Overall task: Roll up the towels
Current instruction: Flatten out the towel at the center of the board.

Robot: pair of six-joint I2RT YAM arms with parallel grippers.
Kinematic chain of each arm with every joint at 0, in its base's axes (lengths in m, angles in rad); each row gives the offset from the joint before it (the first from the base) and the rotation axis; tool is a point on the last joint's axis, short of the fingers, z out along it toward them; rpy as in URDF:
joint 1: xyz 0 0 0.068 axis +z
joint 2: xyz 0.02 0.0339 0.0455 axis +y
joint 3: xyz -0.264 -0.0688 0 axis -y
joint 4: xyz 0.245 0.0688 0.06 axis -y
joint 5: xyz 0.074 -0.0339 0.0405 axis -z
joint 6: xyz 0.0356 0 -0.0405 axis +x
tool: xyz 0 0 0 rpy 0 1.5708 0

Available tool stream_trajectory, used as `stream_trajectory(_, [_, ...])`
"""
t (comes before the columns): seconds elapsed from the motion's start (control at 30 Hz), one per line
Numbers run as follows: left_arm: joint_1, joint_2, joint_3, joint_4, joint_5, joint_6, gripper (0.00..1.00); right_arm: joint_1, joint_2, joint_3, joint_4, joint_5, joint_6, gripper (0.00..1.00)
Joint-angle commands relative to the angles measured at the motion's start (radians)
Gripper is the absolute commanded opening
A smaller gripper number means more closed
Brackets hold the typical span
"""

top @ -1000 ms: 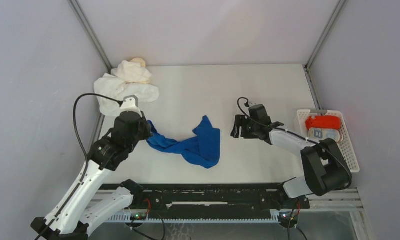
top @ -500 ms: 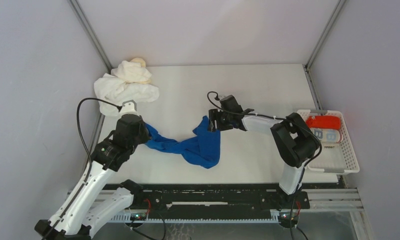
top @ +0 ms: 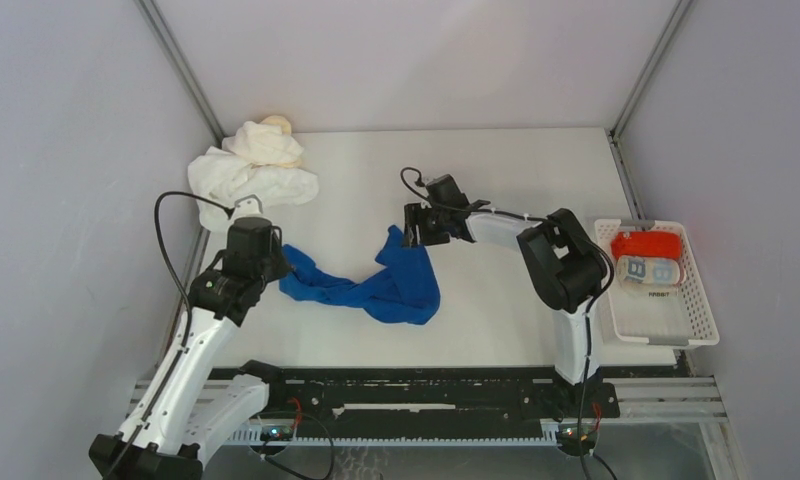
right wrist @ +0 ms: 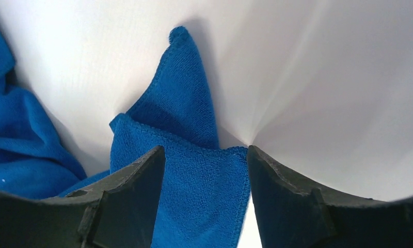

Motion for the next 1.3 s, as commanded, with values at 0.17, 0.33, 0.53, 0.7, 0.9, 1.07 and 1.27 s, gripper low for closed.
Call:
stream_trajectory(0.17, [0.095, 0.029, 0.025, 0.069, 0.038, 0.078, 0.0, 0.0, 0.106, 0.137, -0.054, -0.049, -0.024, 0.32])
stream_trajectory(0.33, [0.181, 0.109, 0.116, 0.096, 0.068, 0.115, 0.0, -0.061, 0.087, 0.195, -0.062, -0.071, -0.038, 0.0])
stream_trajectory(0.53, [0.26, 0.192, 0.304, 0.091, 0.099, 0.14, 0.0, -0.189, -0.1, 0.235, -0.078, -0.104, -0.06, 0.0])
stream_trajectory(0.7, [0.285, 0.167, 0.382, 0.1, 0.106, 0.128, 0.0, -0.293, -0.344, 0.137, -0.07, -0.12, -0.071, 0.0])
stream_trajectory(0.9, [0.289, 0.1, 0.26, 0.13, 0.089, 0.107, 0.0, -0.352, -0.666, -0.278, 0.044, -0.053, -0.013, 0.17])
stream_trajectory(1.07, [0.29, 0.093, 0.115, 0.17, 0.132, 0.101, 0.0, -0.354, -0.82, -0.57, 0.06, 0.121, 0.068, 0.49])
stream_trajectory(1.27, [0.29, 0.11, 0.076, 0.176, 0.2, 0.124, 0.0, -0.332, -0.866, -0.619, 0.055, 0.189, 0.025, 0.61])
